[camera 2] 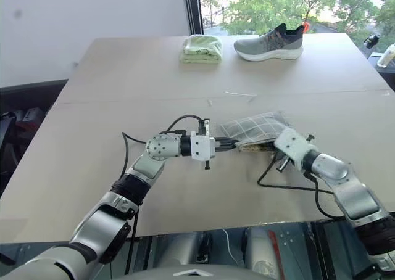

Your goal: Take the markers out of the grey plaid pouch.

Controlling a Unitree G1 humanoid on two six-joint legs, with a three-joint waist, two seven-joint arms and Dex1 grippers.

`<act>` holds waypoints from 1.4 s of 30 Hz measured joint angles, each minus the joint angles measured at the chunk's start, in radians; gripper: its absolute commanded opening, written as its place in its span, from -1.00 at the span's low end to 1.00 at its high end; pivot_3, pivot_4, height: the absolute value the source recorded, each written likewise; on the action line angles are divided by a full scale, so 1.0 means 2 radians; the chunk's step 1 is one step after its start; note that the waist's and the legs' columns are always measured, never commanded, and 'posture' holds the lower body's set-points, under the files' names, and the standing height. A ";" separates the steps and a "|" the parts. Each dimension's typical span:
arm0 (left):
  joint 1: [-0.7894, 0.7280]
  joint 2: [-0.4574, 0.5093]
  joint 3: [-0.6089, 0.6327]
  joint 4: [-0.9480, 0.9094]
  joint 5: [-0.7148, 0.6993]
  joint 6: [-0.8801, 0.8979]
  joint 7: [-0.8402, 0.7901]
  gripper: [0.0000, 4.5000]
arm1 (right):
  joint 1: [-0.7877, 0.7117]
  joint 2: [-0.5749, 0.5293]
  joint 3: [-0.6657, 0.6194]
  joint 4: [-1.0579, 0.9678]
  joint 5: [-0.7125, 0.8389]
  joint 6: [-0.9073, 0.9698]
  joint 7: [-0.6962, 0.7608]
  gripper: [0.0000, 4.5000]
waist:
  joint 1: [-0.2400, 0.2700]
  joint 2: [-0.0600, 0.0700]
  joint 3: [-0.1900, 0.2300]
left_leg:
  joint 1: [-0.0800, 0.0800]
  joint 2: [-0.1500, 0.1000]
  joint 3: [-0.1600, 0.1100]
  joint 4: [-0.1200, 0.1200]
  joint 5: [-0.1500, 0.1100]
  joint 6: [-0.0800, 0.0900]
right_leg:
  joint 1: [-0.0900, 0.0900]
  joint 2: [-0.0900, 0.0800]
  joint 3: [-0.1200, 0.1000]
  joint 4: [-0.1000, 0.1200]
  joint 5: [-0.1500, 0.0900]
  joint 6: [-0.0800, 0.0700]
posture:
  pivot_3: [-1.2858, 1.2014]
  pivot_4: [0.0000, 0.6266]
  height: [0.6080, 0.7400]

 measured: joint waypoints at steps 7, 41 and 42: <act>0.001 -0.003 0.000 -0.008 -0.003 0.014 0.001 -1.00 | -0.039 0.007 0.023 0.070 -0.117 -0.112 -0.048 0.83 | 0.002 0.000 0.000 | 0.000 0.000 0.000 0.000 0.000 0.000 | 0.000 0.000 0.000 0.000 0.000 0.000 | 0.03 -0.52 1.00; 0.039 0.002 0.022 -0.103 -0.092 0.151 -0.054 -1.00 | -0.099 0.137 -0.029 0.063 0.010 0.020 0.080 0.42 | 0.001 0.000 0.000 | 0.001 0.000 -0.001 0.000 0.000 0.000 | 0.001 0.000 0.000 0.000 0.000 0.000 | 0.03 -0.52 1.00; 0.039 0.002 0.022 -0.103 -0.092 0.153 -0.054 -1.00 | -0.097 0.135 -0.025 0.064 0.007 0.020 0.089 0.26 | 0.001 0.000 0.000 | 0.001 0.000 -0.001 0.000 0.000 0.000 | 0.001 0.000 0.000 0.000 0.000 0.000 | 0.03 -0.52 1.00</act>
